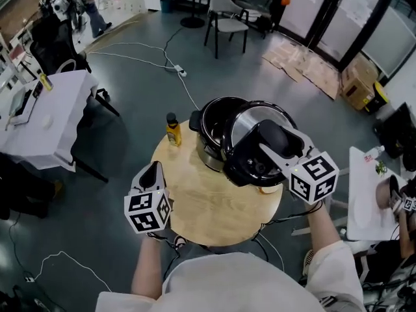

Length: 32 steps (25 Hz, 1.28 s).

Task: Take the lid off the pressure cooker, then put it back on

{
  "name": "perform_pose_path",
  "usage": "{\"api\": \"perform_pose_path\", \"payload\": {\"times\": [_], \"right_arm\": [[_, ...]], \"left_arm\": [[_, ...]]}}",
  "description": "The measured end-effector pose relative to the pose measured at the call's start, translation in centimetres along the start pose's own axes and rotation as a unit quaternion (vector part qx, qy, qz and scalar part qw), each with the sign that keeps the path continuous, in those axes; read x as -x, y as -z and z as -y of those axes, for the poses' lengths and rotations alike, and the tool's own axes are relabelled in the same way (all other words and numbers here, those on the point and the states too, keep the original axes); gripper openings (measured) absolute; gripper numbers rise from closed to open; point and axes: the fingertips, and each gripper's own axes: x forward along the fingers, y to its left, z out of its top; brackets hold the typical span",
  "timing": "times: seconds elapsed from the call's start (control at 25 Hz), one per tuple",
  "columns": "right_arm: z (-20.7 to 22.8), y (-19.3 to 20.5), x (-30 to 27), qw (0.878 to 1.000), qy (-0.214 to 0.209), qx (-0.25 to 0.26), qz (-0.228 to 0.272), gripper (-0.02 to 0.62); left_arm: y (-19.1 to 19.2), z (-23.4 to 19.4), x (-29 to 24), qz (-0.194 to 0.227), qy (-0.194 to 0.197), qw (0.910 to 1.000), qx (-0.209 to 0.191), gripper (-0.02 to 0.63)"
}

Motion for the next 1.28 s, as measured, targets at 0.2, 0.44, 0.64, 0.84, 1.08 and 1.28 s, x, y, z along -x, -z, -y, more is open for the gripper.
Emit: {"api": "perform_pose_path", "payload": {"times": [0.2,0.44,0.64,0.84,1.08,1.28], "right_arm": [[1.0,-1.0,-1.9,0.999,-0.036,0.023,0.002,0.282],[1.6,-0.7,-4.0,0.995,-0.082,0.05,-0.002,0.282],[1.9,-1.1,-6.4,0.992,-0.109,0.061,0.002,0.281],[2.3,-0.8,-8.3,0.989,-0.135,0.052,0.002,0.281],[2.5,-0.1,-10.2,0.987,-0.152,0.054,-0.005,0.282],[2.5,0.1,-12.0,0.986,-0.158,0.047,-0.009,0.282]], "left_arm": [[0.2,-0.7,0.5,0.004,-0.034,0.9994,0.01,-0.009],[1.6,-2.0,1.1,0.004,-0.074,0.9969,0.027,-0.009],[2.0,-2.3,1.2,0.0,-0.092,0.9951,0.035,-0.009],[2.3,-2.4,1.3,-0.002,-0.099,0.9945,0.033,-0.009],[2.8,-3.0,1.5,-0.008,-0.114,0.9929,0.035,-0.009],[2.9,-3.8,0.9,-0.014,-0.116,0.9924,0.036,-0.009]]}}
